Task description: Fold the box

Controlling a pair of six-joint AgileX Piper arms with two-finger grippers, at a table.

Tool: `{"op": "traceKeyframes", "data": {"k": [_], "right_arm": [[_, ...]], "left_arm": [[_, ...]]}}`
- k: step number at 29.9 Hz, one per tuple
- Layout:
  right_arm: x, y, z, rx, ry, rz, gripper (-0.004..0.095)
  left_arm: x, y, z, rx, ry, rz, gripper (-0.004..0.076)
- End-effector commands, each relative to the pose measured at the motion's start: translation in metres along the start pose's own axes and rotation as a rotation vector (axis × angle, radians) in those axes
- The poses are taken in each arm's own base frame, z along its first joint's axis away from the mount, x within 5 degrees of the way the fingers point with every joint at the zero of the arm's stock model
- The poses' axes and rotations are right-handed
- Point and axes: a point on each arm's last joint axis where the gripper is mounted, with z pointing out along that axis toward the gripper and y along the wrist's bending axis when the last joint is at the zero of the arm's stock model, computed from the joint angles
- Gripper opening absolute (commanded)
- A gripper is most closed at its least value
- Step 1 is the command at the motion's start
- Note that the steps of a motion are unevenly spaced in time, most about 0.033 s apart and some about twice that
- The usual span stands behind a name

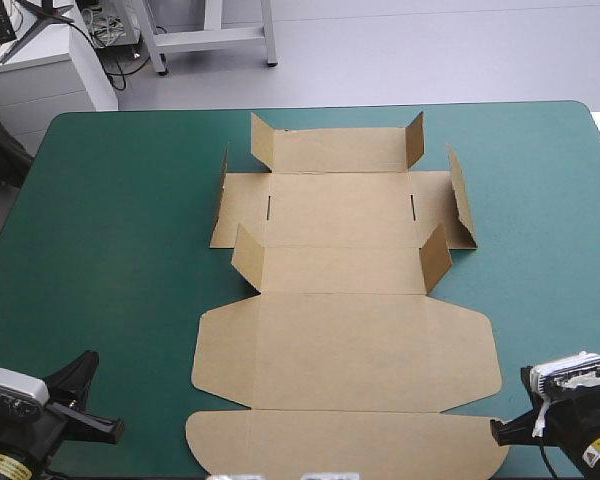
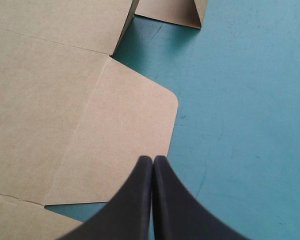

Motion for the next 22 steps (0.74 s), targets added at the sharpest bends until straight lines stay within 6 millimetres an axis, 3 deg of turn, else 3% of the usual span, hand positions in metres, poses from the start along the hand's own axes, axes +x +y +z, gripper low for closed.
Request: {"op": "traceKeyframes", "data": {"k": [1, 17, 22], "right_arm": [[-0.0119, -0.0015, -0.0042, 0.012, -0.079, -0.01, -0.002], [-0.0119, -0.0015, -0.0042, 0.012, -0.079, -0.01, -0.0009], [-0.0121, 0.0001, -0.0042, -0.005, -0.082, -0.022, 0.0133]], "left_arm": [[-0.0125, -0.0014, -0.0021, 0.016, -0.079, -0.005, -0.001], [-0.0125, -0.0015, -0.0021, 0.017, -0.079, -0.006, -0.001], [-0.0125, -0.0015, -0.0021, 0.017, -0.079, -0.006, -0.001]]}}
